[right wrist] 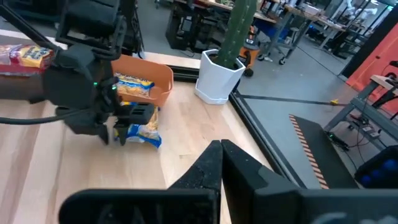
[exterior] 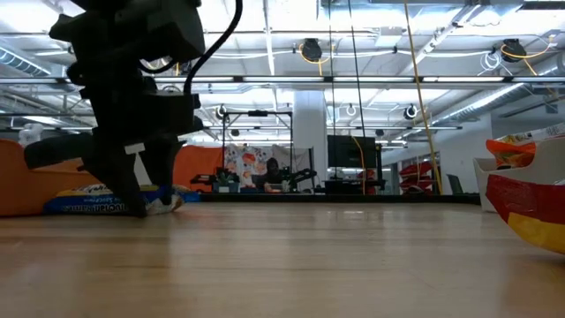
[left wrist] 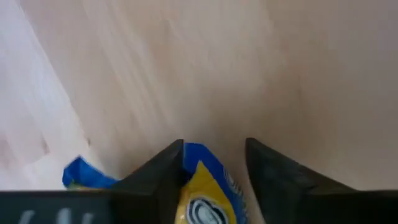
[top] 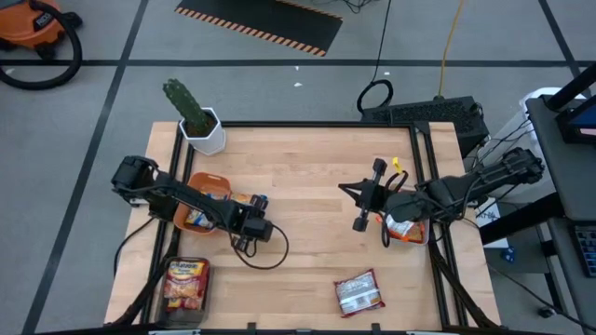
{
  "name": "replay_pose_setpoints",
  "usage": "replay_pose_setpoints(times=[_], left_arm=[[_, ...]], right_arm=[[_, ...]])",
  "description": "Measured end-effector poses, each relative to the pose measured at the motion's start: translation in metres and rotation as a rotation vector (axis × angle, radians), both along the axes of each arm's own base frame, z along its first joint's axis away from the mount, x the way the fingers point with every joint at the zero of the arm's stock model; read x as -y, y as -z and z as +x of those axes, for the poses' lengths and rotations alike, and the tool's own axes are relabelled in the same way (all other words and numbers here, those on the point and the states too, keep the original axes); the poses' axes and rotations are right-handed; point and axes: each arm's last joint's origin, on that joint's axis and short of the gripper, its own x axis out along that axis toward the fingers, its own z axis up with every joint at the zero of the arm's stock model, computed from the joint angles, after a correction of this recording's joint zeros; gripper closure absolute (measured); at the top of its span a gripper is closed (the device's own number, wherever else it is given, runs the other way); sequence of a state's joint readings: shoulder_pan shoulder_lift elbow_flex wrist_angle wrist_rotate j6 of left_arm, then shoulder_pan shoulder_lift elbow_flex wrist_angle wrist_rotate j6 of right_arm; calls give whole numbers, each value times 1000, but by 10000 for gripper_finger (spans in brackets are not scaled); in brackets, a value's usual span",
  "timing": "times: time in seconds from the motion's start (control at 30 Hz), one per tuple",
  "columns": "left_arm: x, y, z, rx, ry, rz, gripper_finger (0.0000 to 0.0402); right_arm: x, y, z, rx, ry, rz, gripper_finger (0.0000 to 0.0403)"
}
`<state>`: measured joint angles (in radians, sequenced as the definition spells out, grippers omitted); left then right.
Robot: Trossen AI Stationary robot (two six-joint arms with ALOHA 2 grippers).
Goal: Sort Maruchan noodles
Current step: Put the blue noodle pack into the orange bin
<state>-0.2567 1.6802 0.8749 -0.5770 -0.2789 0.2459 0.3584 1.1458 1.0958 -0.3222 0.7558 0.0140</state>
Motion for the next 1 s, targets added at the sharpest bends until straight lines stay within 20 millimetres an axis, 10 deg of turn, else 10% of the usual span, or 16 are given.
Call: replay_pose_setpoints(times=[0.37, 1.0], left_arm=[[-4, -2, 0, -29, 8, 36, 392], [-13, -73, 15, -65, -312, 175, 396]], right_arm=[[0, 0, 0, 0, -1, 3, 401], [0, 2, -1, -27, -2, -9, 401]])
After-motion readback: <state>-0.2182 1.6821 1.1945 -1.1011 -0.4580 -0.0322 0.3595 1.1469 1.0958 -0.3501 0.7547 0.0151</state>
